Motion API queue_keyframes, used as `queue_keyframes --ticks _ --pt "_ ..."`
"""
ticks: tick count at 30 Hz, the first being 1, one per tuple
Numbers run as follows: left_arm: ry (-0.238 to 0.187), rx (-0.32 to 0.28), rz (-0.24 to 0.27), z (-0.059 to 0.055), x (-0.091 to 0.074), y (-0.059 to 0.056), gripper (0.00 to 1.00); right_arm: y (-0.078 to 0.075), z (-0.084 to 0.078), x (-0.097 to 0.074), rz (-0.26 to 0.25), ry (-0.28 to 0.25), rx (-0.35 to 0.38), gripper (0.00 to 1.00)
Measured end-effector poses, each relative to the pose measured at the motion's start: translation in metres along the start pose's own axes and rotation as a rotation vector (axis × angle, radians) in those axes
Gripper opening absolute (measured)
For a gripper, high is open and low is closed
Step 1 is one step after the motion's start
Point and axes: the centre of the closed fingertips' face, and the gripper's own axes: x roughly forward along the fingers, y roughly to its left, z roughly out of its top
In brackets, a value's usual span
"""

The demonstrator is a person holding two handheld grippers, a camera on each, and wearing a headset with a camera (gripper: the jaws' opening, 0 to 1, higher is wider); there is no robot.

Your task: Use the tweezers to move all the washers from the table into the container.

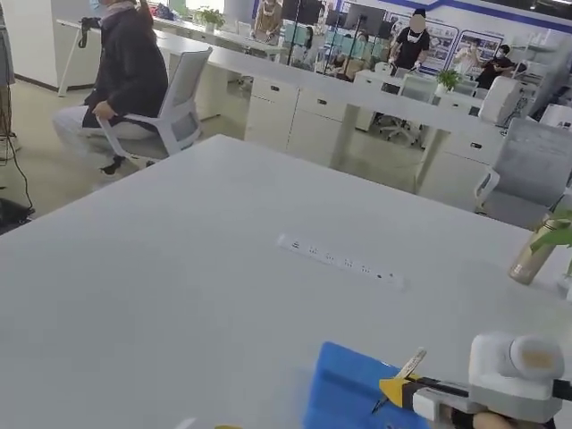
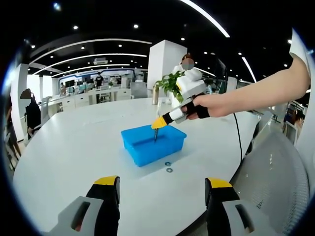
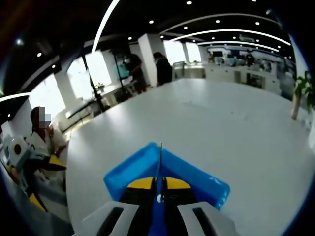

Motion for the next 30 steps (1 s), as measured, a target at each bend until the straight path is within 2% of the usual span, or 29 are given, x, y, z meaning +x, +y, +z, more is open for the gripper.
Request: queue_keyframes --ticks 5,18,20,24,30 --pt "0.002 0.001 0.002 -0.001 0.000 0.000 0.71 -0.004 -0.011 0.009 -0.011 0.047 -0.016 0.03" --pt "0.005 0.004 -0.001 -0.001 0.000 0.000 0.71 -0.004 -0.016 0.008 -0.026 0.058 -0.049 0.04" --pt "0.001 0.002 0.001 0.000 0.000 0.001 0.71 -0.001 -0.014 0.004 -0.028 0.045 -0.059 0.04" --pt "0.000 0.002 0.004 0.000 0.000 0.001 0.71 0.015 -0.006 -0.010 -0.029 -0.004 -0.066 0.04" --pt "0.000 0.004 0.000 0.000 0.000 0.000 0.71 0.037 0.009 -0.038 -0.020 -0.109 -0.063 0.04"
